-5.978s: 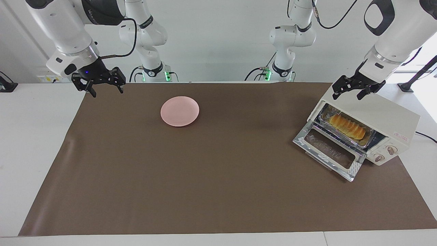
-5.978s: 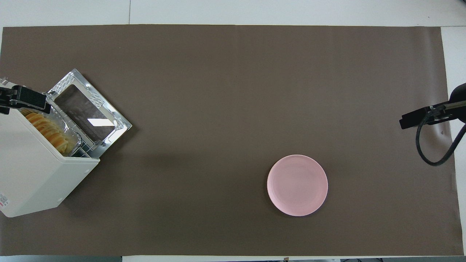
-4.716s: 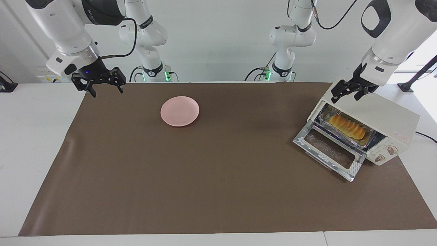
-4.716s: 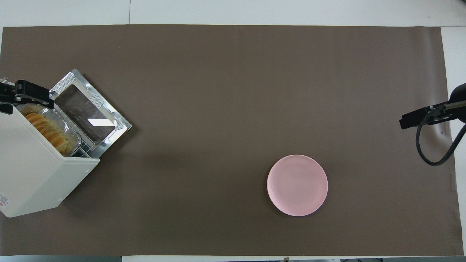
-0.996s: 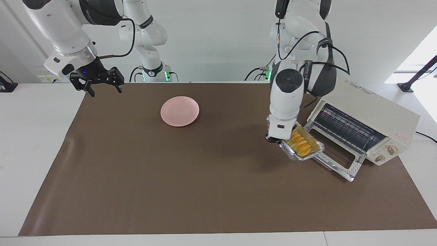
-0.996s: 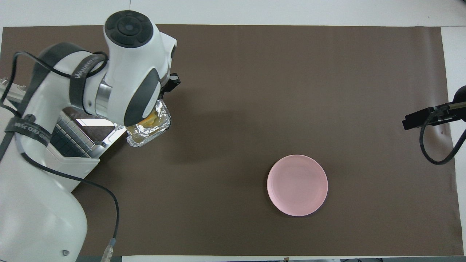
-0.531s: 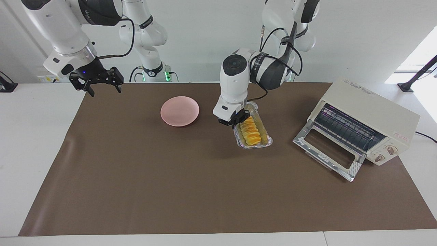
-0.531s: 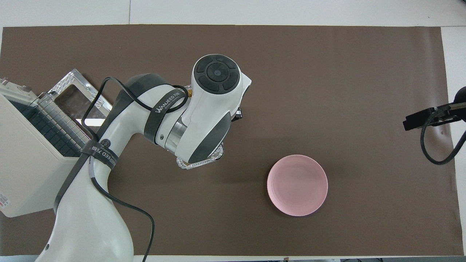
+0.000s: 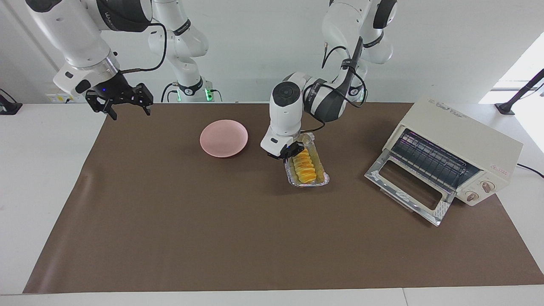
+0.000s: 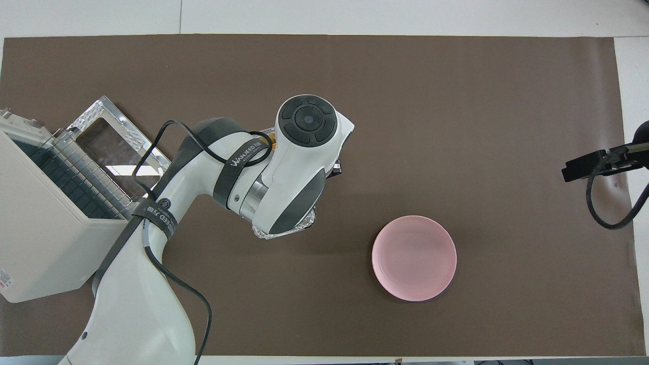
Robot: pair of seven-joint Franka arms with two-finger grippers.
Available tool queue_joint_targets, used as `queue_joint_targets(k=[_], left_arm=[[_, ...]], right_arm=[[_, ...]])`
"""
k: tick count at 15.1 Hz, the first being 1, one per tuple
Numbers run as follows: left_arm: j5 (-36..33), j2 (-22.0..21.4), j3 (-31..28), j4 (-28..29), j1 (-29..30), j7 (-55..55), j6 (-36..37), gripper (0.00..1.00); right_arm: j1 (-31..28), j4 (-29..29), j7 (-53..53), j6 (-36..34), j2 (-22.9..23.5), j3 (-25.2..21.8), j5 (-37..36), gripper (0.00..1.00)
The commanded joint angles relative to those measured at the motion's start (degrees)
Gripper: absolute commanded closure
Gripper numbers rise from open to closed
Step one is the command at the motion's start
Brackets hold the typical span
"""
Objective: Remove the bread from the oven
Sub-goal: 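Grasp the foil tray with the left gripper and pull it out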
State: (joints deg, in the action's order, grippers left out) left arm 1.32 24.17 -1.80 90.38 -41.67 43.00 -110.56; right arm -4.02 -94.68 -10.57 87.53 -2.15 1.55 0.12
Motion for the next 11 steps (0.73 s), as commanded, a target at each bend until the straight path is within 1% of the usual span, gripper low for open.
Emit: queue_joint_targets(k=[1,3,4,7,11], left_arm=[[1.5,-1.9,0.1,2.2,0.2,1.3,-2.5,0.43],[1.8,-2.0,0.1,2.0,0.3,1.5,-1.9,0.17],[1.8,-2.4,0.0,1.8,0.4,1.5,-1.3,0.0],[2.3,-6.3,-0.8,-0.2,2.6,1.5,3.1,0.0],[2.3,-11.3,-0.8,-0.6,11.8,0.4,11.0,0.0]], right_arm=[[-1.4,-1.0,0.6,-0.9,-1.0,0.5,-0.4,0.0],[-1.3,-1.0,0.6,-0.9,-1.0,0.5,-0.4,0.0],[-1.3,-1.0,0.4,-0.9,-1.0,0.5,-0.4,0.0],[-1.1,-1.0,0.4,-0.7,-1.0,0.7,-0.3,0.0],[0.3,-1.3,0.9,2.5,-0.8,1.8,0.0,0.0]])
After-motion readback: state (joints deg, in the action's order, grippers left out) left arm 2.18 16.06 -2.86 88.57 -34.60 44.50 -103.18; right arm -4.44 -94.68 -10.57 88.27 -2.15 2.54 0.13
